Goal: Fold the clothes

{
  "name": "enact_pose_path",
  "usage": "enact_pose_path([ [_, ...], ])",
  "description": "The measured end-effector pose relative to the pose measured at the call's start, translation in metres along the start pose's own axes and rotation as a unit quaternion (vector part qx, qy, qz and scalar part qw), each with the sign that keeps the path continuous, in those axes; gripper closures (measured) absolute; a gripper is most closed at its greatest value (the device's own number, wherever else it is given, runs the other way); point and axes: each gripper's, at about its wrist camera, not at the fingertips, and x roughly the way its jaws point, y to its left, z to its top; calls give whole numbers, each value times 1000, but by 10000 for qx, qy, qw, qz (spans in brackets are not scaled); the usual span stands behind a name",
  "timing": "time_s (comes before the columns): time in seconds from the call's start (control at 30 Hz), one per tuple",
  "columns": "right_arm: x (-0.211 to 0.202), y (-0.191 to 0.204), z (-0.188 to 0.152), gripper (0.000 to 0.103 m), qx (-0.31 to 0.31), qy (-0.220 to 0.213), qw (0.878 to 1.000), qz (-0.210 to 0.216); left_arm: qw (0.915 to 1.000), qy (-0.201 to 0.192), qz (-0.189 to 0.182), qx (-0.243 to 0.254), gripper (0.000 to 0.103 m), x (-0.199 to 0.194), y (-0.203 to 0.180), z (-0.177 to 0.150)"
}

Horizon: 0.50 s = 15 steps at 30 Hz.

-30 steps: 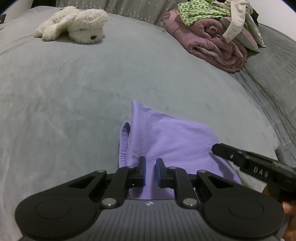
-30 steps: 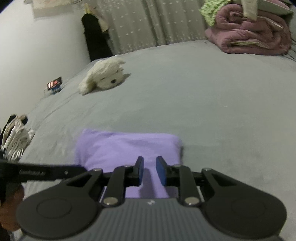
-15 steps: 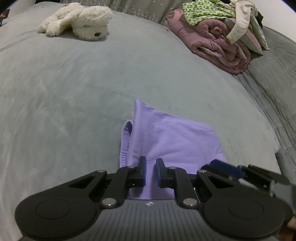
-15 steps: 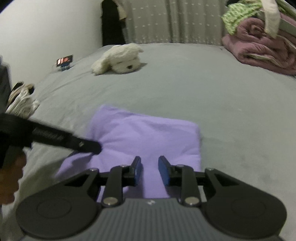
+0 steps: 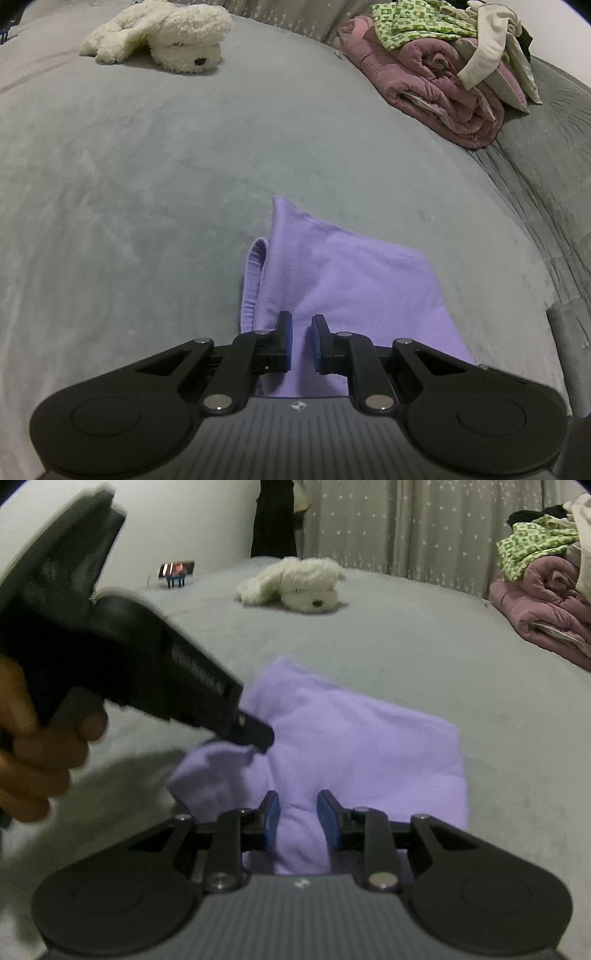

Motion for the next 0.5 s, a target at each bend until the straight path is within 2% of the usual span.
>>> enact_pose_path([
  [0.2,-1,-3,0,77,86,20,10000,24,9999,47,-45,-93,89,-1,4,2],
  [0.37,-8,5,0,76,-113,-101,9999,23,10000,24,-72,-47,89,-6,1,4],
  [0.5,-13,15,-1,70,-286,-191,9994,104,9999,10,-113,-101,88,-9,5,5],
])
